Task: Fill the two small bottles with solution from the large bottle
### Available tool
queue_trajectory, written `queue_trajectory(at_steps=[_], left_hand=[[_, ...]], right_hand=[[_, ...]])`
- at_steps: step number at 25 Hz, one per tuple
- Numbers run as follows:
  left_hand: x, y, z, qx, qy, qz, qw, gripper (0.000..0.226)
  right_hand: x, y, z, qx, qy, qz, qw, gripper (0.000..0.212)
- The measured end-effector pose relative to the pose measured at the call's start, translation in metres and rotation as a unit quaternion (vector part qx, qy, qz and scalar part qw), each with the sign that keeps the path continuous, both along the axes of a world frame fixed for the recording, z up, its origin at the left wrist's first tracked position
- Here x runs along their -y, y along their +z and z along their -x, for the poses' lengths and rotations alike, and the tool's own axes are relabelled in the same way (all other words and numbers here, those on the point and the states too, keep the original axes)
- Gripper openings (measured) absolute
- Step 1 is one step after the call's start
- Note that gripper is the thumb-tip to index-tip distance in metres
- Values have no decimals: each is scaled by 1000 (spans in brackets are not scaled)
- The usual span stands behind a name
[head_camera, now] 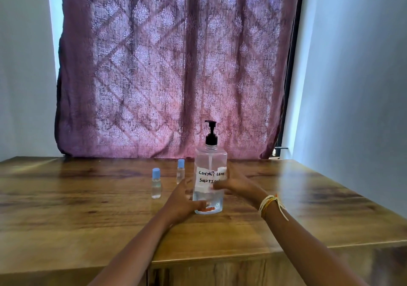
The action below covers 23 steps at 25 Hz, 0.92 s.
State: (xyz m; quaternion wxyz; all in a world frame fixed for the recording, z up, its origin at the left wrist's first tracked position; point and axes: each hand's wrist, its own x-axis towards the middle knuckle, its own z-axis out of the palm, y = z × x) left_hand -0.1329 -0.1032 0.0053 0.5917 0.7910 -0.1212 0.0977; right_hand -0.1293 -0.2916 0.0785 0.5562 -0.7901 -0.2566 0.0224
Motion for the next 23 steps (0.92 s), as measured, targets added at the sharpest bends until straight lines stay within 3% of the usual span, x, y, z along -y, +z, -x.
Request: queue_trajectory(at_steps=[5, 11, 16, 23], left_hand=[[-2, 0, -8, -21, 90, -64, 994, 56], [-3, 2, -21, 8, 137, -111, 984, 51], [-5, -1, -32, 7, 163, -100, 981, 39], [0, -3, -29, 50, 153, -183, 970, 42]], right_hand=[[3, -42, -15, 41, -23, 55, 997, 68], [-5, -45, -54, 37, -44, 35, 998, 56], [-17, -43, -90, 24, -63, 34, 997, 67], [-21, -53, -90, 21, -100, 56, 993, 70]])
